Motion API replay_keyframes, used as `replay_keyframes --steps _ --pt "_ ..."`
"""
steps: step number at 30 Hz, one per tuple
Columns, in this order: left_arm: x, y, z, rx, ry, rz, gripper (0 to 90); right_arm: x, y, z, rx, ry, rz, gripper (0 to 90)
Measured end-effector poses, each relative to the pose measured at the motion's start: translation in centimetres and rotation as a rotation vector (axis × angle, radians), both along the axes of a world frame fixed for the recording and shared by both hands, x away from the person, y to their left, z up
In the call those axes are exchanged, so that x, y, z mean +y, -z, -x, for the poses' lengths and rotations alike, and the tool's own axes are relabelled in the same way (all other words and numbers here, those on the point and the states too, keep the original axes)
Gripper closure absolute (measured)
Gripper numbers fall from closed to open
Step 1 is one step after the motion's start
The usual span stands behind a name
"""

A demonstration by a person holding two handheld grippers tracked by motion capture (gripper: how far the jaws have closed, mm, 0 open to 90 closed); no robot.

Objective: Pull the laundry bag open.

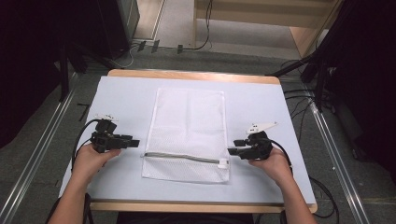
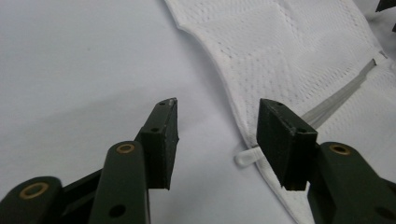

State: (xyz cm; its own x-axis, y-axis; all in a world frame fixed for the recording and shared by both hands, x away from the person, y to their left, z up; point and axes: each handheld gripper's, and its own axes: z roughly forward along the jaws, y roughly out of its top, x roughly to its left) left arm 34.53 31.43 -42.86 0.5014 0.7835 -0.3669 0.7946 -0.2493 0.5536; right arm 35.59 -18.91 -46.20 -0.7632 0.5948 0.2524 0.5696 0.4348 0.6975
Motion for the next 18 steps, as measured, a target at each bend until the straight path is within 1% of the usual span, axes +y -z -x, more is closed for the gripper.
replay_keyframes --steps 3,4,7,9,10,13,15,18 --pt "0.4 0.0 -0.2 -0.022 -0.021 -0.016 43.6 -0.7 0.1 -0.3 0.0 0.037 0.002 46.0" --pt "0.5 0.0 -0.3 -0.032 -0.027 -0.019 42.2 -0.9 0.2 -0.4 -0.007 0.047 0.003 45.4" --pt "0.9 0.0 -0.5 -0.048 -0.04 -0.02 39.7 -1.4 0.4 -0.5 -0.01 0.083 0.004 42.4" --pt "1.0 0.1 -0.6 -0.053 -0.044 -0.031 37.6 -1.8 0.5 -0.6 -0.01 0.108 0.0 42.0" --pt "1.0 0.1 -0.6 -0.058 -0.042 -0.035 37.6 -1.9 0.5 -0.6 -0.018 0.114 0.001 41.2" --pt "1.0 0.2 -0.8 -0.068 -0.044 -0.04 36.8 -2.2 0.6 -0.6 -0.015 0.144 0.005 39.7" --pt "1.1 0.2 -1.0 -0.072 -0.044 -0.049 36.3 -2.4 0.7 -0.6 -0.016 0.152 0.011 38.6" --pt "1.1 0.3 -1.2 -0.067 -0.048 -0.054 35.2 -2.5 0.8 -0.5 -0.019 0.166 0.011 37.5"
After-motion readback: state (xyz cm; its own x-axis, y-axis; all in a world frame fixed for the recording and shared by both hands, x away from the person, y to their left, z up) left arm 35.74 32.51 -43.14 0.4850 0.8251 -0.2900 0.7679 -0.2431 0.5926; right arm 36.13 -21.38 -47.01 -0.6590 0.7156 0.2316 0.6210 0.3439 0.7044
